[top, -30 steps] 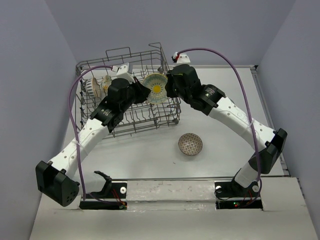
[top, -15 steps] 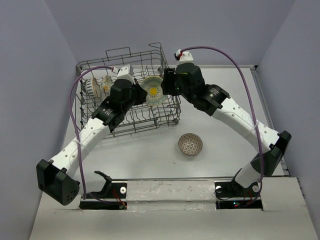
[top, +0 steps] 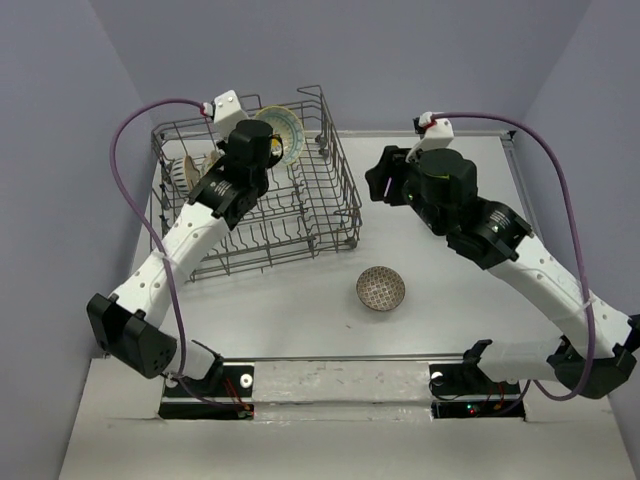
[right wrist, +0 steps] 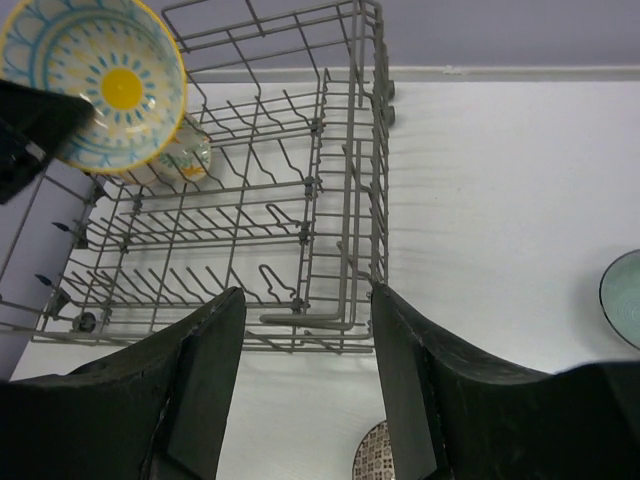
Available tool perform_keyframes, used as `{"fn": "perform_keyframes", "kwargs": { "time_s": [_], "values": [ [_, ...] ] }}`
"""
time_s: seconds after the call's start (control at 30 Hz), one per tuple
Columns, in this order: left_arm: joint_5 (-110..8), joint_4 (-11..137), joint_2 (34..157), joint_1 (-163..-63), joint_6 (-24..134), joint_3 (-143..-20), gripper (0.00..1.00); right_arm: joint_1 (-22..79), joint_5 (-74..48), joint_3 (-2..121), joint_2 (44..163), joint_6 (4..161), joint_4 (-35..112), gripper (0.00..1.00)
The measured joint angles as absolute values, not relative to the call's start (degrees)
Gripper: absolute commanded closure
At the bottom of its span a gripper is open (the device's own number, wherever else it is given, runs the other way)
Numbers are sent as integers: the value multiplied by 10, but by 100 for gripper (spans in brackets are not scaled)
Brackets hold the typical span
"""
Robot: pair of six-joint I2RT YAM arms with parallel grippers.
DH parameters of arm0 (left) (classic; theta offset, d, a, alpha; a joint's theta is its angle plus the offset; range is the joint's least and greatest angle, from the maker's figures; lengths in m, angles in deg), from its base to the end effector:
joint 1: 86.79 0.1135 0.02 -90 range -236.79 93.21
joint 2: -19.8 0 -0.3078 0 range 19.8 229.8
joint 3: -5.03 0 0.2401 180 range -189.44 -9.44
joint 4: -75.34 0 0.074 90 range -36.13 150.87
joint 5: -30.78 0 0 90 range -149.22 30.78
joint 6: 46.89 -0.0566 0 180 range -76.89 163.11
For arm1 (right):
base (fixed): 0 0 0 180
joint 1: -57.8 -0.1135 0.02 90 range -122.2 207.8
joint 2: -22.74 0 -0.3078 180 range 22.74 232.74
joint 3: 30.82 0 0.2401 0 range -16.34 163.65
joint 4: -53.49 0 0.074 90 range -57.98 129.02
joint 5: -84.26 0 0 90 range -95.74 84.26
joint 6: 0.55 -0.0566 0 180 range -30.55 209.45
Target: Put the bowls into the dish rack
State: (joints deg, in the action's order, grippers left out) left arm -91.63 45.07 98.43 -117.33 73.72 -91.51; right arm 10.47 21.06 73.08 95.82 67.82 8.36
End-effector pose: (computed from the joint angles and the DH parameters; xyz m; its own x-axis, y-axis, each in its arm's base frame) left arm 0.2796 -0.1297 0.4630 -0.1475 -0.4121 -0.8991 -0.1128 0.9101 -0.3986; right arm 0.1931 0.1719 0.5002 -0.2885 0.1725 -0.9418 -0.2731 0.9280 0.2536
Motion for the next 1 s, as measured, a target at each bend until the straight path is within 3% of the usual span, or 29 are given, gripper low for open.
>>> {"fn": "perform_keyframes", "kwargs": {
  "time_s": [0.27, 0.47, 0.6, 0.73, 0.83, 0.9, 1.0],
  "values": [
    [-1161, 373, 1159, -1155, 703, -1151, 100, 105, 251, 639, 898, 666, 64, 40],
    [-1313, 421, 1311, -1122, 547, -1262, 100, 105, 264, 598, 876, 660, 39, 39],
    [-1370, 583, 1373, -1107, 333, -1242, 100, 105, 273, 579, 857, 656, 34, 39],
    [-1410, 947, 1413, -1097, -1, -1165, 100, 105, 281, 566, 850, 655, 28, 39],
    [-1437, 1139, 1496, -1092, -303, -1237, 100, 105, 282, 561, 850, 655, 26, 38],
    [-1430, 1212, 1553, -1090, -425, -1284, 100, 105, 282, 559, 850, 655, 25, 38],
    [-1449, 1275, 1586, -1088, -572, -1248, 100, 105, 282, 558, 850, 655, 25, 38]
  ]
}}
